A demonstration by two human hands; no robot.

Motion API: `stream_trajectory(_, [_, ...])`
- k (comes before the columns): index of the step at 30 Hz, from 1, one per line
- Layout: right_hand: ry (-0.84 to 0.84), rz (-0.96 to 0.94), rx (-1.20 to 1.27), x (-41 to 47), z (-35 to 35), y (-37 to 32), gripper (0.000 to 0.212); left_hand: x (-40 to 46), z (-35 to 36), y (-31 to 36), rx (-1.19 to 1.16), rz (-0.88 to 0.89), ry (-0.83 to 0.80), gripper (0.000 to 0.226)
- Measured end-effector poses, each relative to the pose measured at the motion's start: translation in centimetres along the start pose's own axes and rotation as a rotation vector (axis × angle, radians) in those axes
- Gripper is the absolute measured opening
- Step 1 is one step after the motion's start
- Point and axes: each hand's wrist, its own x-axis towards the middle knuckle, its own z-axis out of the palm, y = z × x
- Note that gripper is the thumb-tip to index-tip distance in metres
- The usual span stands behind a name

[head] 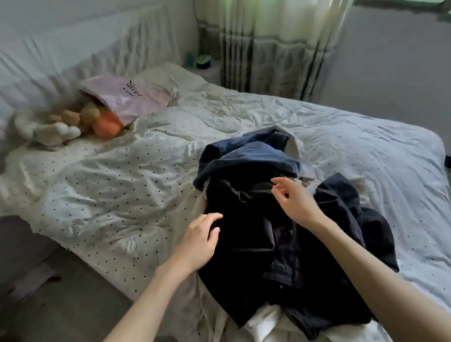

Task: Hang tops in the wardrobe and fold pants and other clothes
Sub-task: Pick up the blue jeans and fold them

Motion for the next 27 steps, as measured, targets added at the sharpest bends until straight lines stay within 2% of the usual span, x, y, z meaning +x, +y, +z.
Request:
stream_trajectory(3, [0.112,-0.028,-0.169,6.4,-0.2,0.5,0.042,5.8,-1.5,-0.7,0.013,0.012,0.019,0.036])
stream_trajectory(7, [-0.075,0.05,-0.533,14.1,-0.1,1.6,0.06,12.5,-2.5,-2.3,0.034,-0.001,0.043,0.036])
stream_trajectory(9, [-0.14,0.065,-0.64,16.2,0.3,2.0,0.052,15.0,-2.6,-3.2,0.041,-0.001,0.036,0.037])
stream_trajectory(12, [-0.019,-0.004,-0.523,18.0,0.4,2.1,0.035,18.1,-1.8,-4.0,0.042,0.008,0.035,0.045])
stream_trajectory(14, [0.14,-0.004,-0.386,18.7,0.1,1.7,0.032,20.7,-1.1,-3.8,0.057,0.034,0.048,0.057])
stream_trajectory(17, [0.251,-0.043,-0.34,19.1,-0.9,-0.4,0.032,23.7,-1.0,-3.1,0.095,0.016,0.073,0.074])
stream_trajectory(18, [0.275,-0.067,-0.327,19.3,-1.4,-1.2,0.031,24.5,-1.2,-2.7,0.101,-0.009,0.068,0.073])
stream_trajectory(20, [0.343,-0.111,-0.307,19.5,-3.2,-3.3,0.03,25.7,-1.9,-1.7,0.118,-0.014,0.103,0.053])
stream_trajectory(23, [0.49,-0.152,-0.288,20.4,-7.4,-6.9,0.029,27.2,-3.7,0.8,0.174,0.121,0.248,0.018])
stream_trajectory(27, [0.683,-0.205,-0.364,20.4,-13.2,-10.8,0.025,29.5,-7.9,5.1,0.021,0.332,0.4,0.007])
